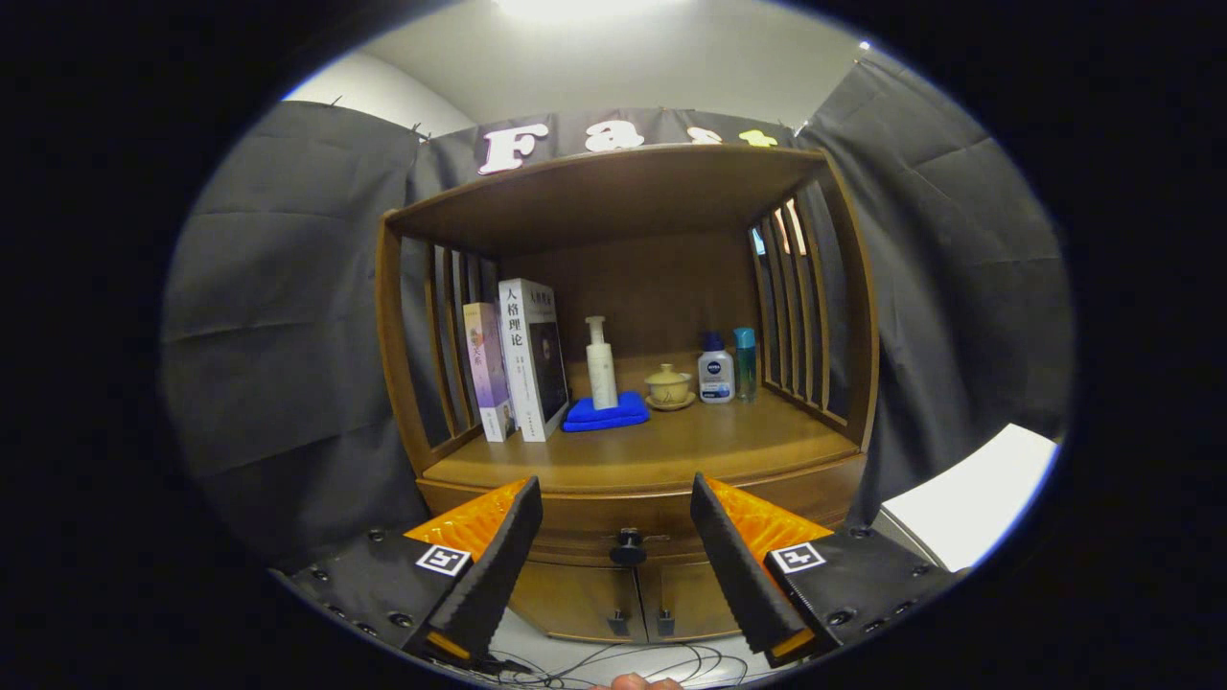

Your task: Pull open the drawer, take out the items inside it, and place them on the countertop above the cabinet.

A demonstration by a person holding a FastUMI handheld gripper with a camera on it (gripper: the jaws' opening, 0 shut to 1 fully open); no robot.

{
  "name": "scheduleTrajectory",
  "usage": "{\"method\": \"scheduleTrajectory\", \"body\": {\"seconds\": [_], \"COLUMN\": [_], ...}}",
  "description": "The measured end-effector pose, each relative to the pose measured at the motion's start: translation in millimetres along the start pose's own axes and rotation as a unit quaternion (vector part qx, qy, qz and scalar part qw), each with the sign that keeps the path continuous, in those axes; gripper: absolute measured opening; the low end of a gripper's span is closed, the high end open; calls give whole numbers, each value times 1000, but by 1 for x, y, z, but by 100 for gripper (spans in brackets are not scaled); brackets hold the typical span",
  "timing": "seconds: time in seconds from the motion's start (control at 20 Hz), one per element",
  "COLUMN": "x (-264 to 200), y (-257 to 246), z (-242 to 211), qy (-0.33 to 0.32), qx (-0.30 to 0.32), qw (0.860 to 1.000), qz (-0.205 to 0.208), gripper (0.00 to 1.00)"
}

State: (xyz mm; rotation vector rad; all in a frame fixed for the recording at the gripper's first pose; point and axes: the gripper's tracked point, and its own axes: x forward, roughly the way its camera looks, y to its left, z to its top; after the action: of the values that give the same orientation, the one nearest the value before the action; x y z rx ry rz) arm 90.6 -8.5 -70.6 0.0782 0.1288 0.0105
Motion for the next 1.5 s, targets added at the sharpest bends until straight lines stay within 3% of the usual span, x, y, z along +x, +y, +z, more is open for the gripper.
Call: {"method": "scheduleTrajectory", "body": {"seconds": [0.65, 1.15, 1.4, 1.5], "x": [104, 129, 129, 131], "y": [-9, -13, -10, -9], "z": [-105, -159, -163, -167], "qy": [50, 88, 95, 98], "qx": [-43, -31, -46, -36], "qw": [998, 995, 994, 994], "qz": [-13, -26, -31, -27], "gripper": [98, 98, 48, 36]}}
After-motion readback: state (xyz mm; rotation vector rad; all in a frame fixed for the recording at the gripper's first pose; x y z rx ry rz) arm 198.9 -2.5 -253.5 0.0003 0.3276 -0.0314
